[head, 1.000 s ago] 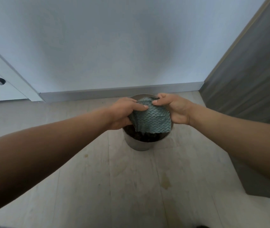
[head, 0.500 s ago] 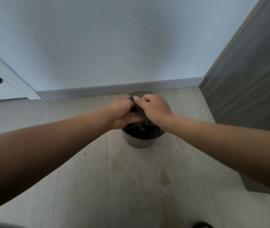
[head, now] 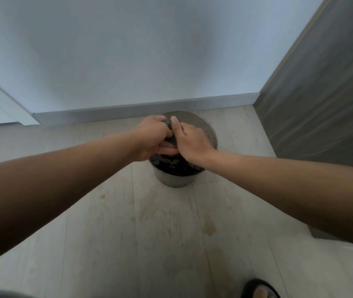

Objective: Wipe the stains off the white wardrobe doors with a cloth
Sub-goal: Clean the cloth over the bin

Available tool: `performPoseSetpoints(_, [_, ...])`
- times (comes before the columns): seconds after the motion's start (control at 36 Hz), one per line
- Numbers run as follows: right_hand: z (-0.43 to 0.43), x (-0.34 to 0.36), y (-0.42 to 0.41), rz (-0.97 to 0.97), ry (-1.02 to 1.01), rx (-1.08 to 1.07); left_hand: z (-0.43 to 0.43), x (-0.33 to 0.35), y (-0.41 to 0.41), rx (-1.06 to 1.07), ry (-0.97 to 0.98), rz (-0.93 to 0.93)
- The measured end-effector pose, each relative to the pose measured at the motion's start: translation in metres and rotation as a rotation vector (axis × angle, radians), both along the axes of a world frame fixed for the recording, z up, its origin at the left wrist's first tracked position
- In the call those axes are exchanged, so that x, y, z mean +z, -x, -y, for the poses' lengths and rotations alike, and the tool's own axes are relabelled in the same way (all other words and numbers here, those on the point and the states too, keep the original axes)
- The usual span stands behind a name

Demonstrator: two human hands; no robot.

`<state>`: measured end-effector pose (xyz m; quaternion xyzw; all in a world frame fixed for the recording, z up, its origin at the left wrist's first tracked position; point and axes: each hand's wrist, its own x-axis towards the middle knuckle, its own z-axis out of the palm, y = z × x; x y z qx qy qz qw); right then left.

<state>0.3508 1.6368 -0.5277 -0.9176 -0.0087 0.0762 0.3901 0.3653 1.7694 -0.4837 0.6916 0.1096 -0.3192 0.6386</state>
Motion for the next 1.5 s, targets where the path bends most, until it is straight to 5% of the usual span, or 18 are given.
performPoseSetpoints(0.11, [0.004,0.006,-0.008,-0.096,0.143,0.204,-0.019,-0.006,-0.009,-0.067,-0.153,0.019])
performPoseSetpoints(0.31, [0.009,0.014,-0.025,-0.178,0.354,0.378,-0.036,-0.008,-0.017,-0.171,-0.135,0.074])
performPoseSetpoints(0.44, [0.003,0.011,-0.023,-0.278,0.406,0.323,-0.026,-0.003,-0.018,-0.473,-0.545,0.419])
performPoseSetpoints(0.58, [0.002,0.010,-0.023,-0.351,0.303,0.323,-0.009,-0.015,-0.008,-0.832,-1.022,0.837])
performPoseSetpoints(0.69, [0.003,0.015,-0.020,-0.389,0.081,0.228,0.001,-0.029,0.002,-0.807,-1.110,0.830])
performPoseSetpoints(0.94, [0.013,0.026,-0.031,-0.610,-0.037,0.155,0.002,-0.015,-0.004,-0.870,-1.326,1.273])
performPoseSetpoints(1.03, [0.012,0.024,-0.028,-0.644,-0.059,0.154,0.002,-0.017,-0.004,-0.912,-1.365,1.282])
performPoseSetpoints(1.19, [0.006,0.020,-0.029,-0.330,0.263,0.192,0.005,-0.011,-0.004,-0.914,-1.374,1.164])
performPoseSetpoints(1.5, [0.008,0.004,-0.011,-0.237,0.462,0.213,0.013,-0.022,-0.003,-0.960,-1.370,1.039])
